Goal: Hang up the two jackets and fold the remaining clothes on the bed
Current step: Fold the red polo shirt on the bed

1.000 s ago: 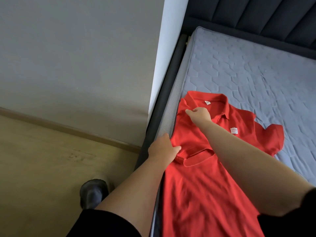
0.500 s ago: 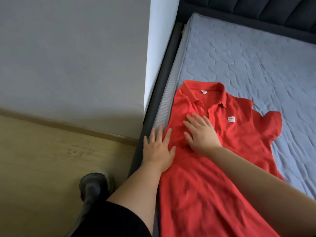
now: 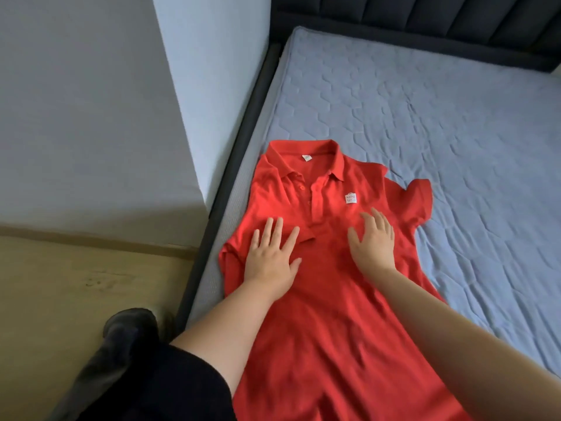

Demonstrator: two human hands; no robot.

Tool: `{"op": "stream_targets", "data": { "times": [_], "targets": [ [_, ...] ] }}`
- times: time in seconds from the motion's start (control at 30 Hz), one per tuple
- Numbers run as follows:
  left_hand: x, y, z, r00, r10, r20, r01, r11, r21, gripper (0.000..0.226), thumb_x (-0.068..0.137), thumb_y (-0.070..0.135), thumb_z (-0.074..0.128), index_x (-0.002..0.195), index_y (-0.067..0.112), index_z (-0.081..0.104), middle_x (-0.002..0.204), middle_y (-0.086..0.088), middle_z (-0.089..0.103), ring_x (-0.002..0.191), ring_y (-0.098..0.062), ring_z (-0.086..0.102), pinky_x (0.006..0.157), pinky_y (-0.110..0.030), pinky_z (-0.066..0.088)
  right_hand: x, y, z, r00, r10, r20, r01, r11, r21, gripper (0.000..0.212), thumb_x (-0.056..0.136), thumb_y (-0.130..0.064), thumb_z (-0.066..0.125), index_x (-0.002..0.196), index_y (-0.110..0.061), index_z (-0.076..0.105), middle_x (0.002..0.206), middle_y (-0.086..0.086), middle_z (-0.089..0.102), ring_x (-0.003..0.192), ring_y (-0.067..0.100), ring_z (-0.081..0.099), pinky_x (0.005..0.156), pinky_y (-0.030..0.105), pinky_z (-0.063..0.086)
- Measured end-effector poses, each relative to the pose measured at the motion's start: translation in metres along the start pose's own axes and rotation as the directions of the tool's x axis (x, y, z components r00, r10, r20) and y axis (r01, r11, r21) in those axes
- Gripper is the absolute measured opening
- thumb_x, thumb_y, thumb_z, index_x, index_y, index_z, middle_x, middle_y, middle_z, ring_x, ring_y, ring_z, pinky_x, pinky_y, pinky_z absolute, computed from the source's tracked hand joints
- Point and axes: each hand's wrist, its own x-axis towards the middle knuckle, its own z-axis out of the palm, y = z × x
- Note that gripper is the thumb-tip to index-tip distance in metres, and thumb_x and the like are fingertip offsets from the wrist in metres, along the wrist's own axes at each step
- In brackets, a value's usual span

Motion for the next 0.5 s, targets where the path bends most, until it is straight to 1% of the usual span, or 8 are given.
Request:
{"op": "stream_targets", "data": {
  "times": [0.03,0.1,0.17,0.23,0.3,0.37,0.43,0.5],
  "targets": [
    [0.003,0.013,0.003,0.999,0.009,0.034,-0.008,1.0,-0.015,0.066,0.095,0.052,0.031,0.15,0.031,0.001,0.159,-0.008,-0.006,0.145,-0.026,-0.01,0.115,-0.046,-0.003,0.004,0.01,-0.007,0.99,0.137,-0.026,-0.135,0.988,0.071,0.056,0.09,-0.027,0.057,0.138,-0.002,0.041,0.149,0.017,0.032,0.141,0.03,0.023,0.115,0.041,0.013],
    [0.013,0.038,0.008,0.995,0.035,0.088,-0.033,0.999,-0.022,0.066,0.095,0.055,0.029,0.15,0.034,-0.002,0.159,-0.007,-0.01,0.145,-0.028,-0.011,0.114,-0.052,-0.002,0.015,0.03,-0.017,0.912,0.411,0.004,-0.397,0.877,0.27,0.068,0.089,-0.032,0.06,0.142,0.001,0.033,0.148,0.019,0.033,0.139,0.031,0.026,0.114,0.039,0.018],
    [0.023,0.06,0.009,0.989,0.05,0.141,-0.046,0.998,-0.033,0.065,0.094,0.059,0.026,0.148,0.039,-0.002,0.158,-0.005,-0.013,0.144,-0.03,-0.014,0.11,-0.06,-0.002,0.028,0.048,-0.024,0.786,0.612,0.089,-0.58,0.68,0.448,0.075,0.087,-0.037,0.062,0.142,0.003,0.031,0.145,0.019,0.037,0.135,0.032,0.034,0.112,0.039,0.025],
    [0.032,0.072,0.009,0.975,0.052,0.216,-0.044,0.998,-0.042,0.064,0.091,0.065,0.024,0.147,0.045,0.0,0.158,-0.002,-0.014,0.143,-0.034,-0.016,0.107,-0.066,-0.003,0.043,0.062,-0.03,0.644,0.736,0.208,-0.693,0.446,0.567,0.077,0.083,-0.046,0.065,0.139,-0.001,0.037,0.134,0.014,0.048,0.123,0.031,0.047,0.103,0.039,0.038],
    [0.037,0.074,0.011,0.955,0.05,0.292,-0.049,0.999,-0.011,0.067,0.087,0.071,0.023,0.145,0.048,-0.002,0.158,-0.001,-0.015,0.142,-0.035,-0.018,0.105,-0.068,-0.002,0.056,0.069,-0.038,0.555,0.754,0.351,-0.75,0.27,0.605,0.068,0.08,-0.054,0.064,0.126,-0.008,0.049,0.103,0.007,0.055,0.091,0.025,0.054,0.078,0.033,0.044],
    [0.039,0.071,0.014,0.939,0.045,0.342,-0.057,0.998,0.023,0.071,0.085,0.073,0.026,0.145,0.049,-0.005,0.158,0.0,-0.017,0.142,-0.035,-0.018,0.105,-0.069,-0.001,0.068,0.079,-0.042,0.523,0.735,0.432,-0.77,0.189,0.61,0.045,0.08,-0.056,0.062,0.098,-0.015,0.056,0.079,0.0,0.049,0.067,0.016,0.045,0.059,0.026,0.036],
    [0.041,0.071,0.015,0.926,0.04,0.376,-0.056,0.998,0.033,0.073,0.085,0.074,0.027,0.144,0.049,-0.006,0.157,0.0,-0.018,0.142,-0.035,-0.02,0.105,-0.068,-0.001,0.077,0.086,-0.042,0.504,0.732,0.458,-0.764,0.131,0.632,0.032,0.082,-0.049,0.063,0.078,-0.019,0.052,0.071,-0.002,0.045,0.06,0.012,0.043,0.053,0.025,0.035],
    [0.042,0.071,0.016,0.917,0.035,0.398,-0.055,0.998,0.04,0.073,0.085,0.074,0.027,0.144,0.049,-0.007,0.157,0.0,-0.019,0.141,-0.035,-0.021,0.106,-0.068,-0.001,0.083,0.086,-0.044,0.497,0.725,0.478,-0.745,0.074,0.662,0.022,0.083,-0.035,0.067,0.074,-0.02,0.052,0.07,-0.002,0.048,0.058,0.011,0.046,0.051,0.025,0.039]
  ]
}}
